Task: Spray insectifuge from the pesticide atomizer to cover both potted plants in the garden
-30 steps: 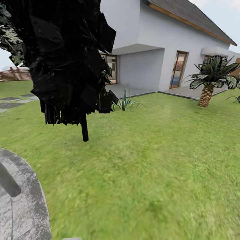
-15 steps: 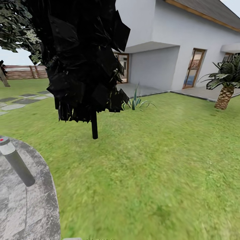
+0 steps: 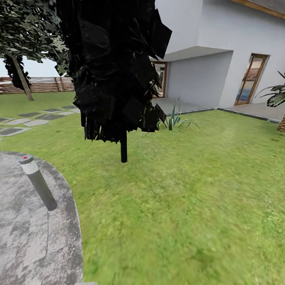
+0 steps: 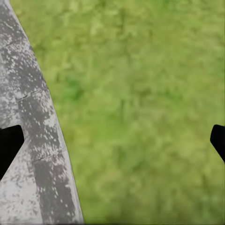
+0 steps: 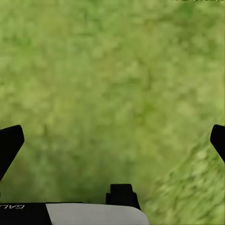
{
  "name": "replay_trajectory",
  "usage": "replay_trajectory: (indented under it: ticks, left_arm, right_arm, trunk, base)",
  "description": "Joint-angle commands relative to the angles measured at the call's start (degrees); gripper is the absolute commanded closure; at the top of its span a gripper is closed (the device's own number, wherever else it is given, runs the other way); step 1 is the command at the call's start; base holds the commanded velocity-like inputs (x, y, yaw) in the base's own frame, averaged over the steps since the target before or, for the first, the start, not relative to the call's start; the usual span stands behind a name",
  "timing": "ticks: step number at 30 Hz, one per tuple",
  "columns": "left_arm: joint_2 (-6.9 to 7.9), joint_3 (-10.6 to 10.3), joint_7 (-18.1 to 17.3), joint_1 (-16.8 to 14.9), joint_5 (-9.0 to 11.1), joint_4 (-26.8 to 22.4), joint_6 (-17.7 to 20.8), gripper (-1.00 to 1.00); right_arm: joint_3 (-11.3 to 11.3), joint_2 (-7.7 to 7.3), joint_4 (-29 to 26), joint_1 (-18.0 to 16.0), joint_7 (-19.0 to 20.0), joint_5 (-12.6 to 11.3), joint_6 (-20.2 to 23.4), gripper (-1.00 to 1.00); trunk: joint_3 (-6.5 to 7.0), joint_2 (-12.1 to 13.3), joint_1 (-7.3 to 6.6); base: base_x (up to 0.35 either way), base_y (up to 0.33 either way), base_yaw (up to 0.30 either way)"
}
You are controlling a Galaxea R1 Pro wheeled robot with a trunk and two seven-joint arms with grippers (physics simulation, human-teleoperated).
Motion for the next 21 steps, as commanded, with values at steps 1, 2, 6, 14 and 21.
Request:
replay_trajectory:
  ticks: [1,2,6,14,21]
  left_arm:
    - [-0.04,0.1,0.0,0.0,0.1,-0.1,0.0,-1.0]
    - [-0.04,0.1,0.0,0.0,0.1,-0.1,0.0,-1.0]
    - [-0.04,0.1,0.0,0.0,0.1,-0.1,0.0,-1.0]
    - [-0.04,0.1,0.0,0.0,0.1,-0.1,0.0,-1.0]
    - [-0.04,0.1,0.0,0.0,0.1,-0.1,0.0,-1.0]
  right_arm:
    - [0.0,0.0,0.0,0.0,0.0,0.0,0.0,-1.0]
    - [0.0,0.0,0.0,0.0,0.0,0.0,0.0,-1.0]
    - [0.0,-0.04,0.0,0.0,0.1,0.0,0.0,-1.0]
    - [0.0,-0.08,0.0,0.0,0.1,0.0,-0.1,-1.0]
    - [0.0,-0.17,-0.1,0.0,0.2,-0.1,-0.1,-1.0]
  trunk:
    - [-0.27,-0.4,0.23]
    - [-0.49,-0.8,0.45]
    - [-1.36,-2.4,1.32]
    - [-3.11,-5.7,3.08]
    - [-4.43,-8.5,4.62]
  base:
    - [0.0,0.0,0.219]
    - [0.0,0.0,0.219]
    - [0.0,0.0,0.219]
    - [0.0,0.0,0.219]
    - [0.0,0.0,0.071]
